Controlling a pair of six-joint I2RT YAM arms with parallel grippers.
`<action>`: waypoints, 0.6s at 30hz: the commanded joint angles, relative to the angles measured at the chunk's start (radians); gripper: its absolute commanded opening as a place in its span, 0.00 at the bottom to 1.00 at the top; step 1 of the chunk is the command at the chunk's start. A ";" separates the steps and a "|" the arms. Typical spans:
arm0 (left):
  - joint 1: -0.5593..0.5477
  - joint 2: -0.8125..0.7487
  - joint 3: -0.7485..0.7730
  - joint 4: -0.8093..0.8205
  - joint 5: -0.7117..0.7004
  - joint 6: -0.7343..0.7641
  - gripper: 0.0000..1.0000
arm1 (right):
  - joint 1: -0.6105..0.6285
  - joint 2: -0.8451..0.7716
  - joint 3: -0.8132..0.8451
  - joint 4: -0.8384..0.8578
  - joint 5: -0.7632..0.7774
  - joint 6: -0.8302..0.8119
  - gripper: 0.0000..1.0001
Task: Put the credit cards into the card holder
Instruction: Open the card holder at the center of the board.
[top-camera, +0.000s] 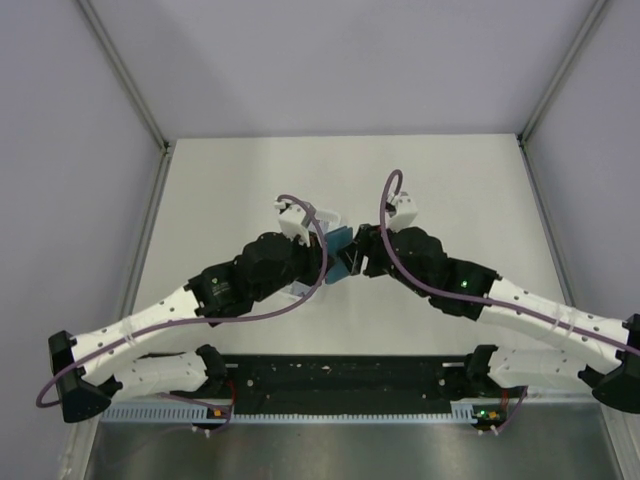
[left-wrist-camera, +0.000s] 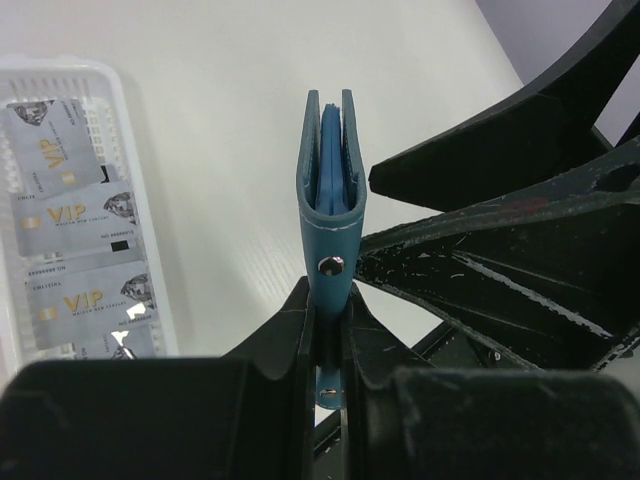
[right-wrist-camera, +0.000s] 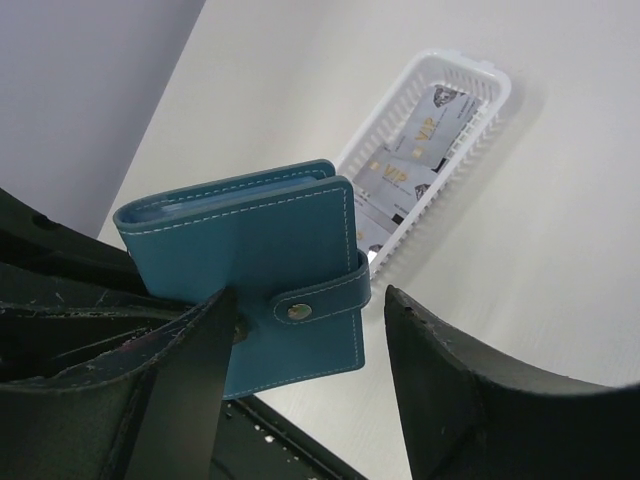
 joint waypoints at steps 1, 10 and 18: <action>-0.012 -0.004 0.045 0.036 -0.017 -0.005 0.00 | 0.013 0.027 0.041 0.032 -0.013 0.029 0.59; -0.013 -0.024 0.018 0.070 -0.058 -0.001 0.00 | 0.013 0.050 0.041 -0.077 0.056 0.098 0.49; -0.013 -0.022 0.001 0.094 -0.043 -0.015 0.00 | 0.014 0.083 0.090 -0.319 0.281 0.172 0.40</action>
